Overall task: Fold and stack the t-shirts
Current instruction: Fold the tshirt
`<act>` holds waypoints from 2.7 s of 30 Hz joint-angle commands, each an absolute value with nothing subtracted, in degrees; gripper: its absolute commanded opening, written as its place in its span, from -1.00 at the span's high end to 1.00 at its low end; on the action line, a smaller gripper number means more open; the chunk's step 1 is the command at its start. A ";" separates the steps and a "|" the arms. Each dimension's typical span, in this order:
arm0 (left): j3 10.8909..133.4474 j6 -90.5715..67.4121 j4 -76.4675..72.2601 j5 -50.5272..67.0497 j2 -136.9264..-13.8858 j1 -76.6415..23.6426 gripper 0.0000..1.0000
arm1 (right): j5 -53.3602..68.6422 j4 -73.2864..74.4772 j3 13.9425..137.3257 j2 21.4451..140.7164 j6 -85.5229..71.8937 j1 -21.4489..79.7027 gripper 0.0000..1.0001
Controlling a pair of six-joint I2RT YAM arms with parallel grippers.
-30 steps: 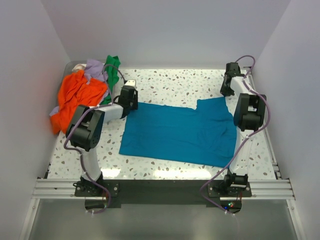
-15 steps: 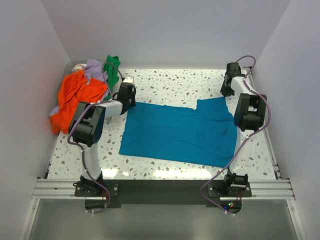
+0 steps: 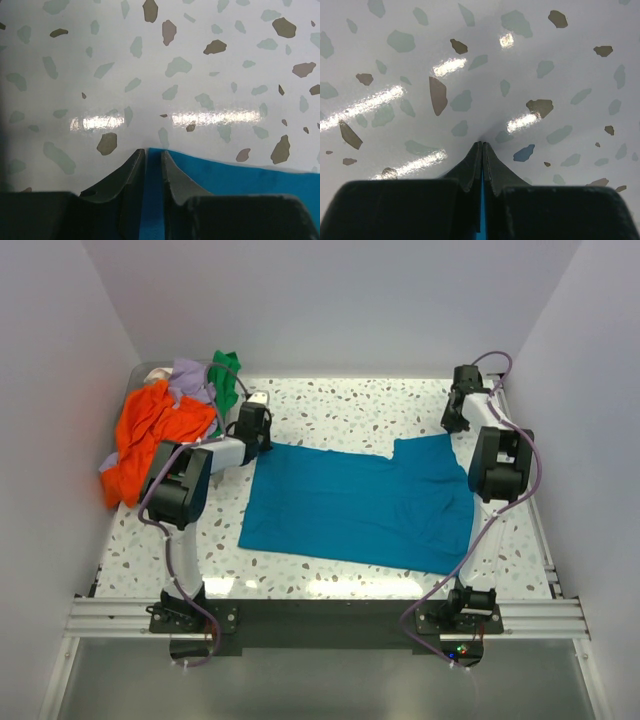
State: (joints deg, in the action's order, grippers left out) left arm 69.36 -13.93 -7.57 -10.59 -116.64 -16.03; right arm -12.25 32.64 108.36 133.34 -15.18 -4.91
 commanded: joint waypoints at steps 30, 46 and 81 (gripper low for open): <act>80.24 -13.36 -7.03 -1.58 -120.76 -14.24 1.00 | -2.02 43.06 128.83 141.59 -18.72 -5.10 1.00; 80.35 -13.89 -13.97 7.65 -119.10 -11.69 1.00 | -0.09 40.53 124.85 130.18 -20.04 -5.98 1.00; 53.88 -16.43 -19.77 2.11 -98.88 -10.37 1.00 | -1.13 36.99 63.63 68.48 -20.13 -5.89 1.00</act>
State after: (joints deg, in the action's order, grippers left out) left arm 55.51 -15.49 -16.27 3.77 -102.56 -10.94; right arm 1.87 34.35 64.34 72.14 -20.34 -5.65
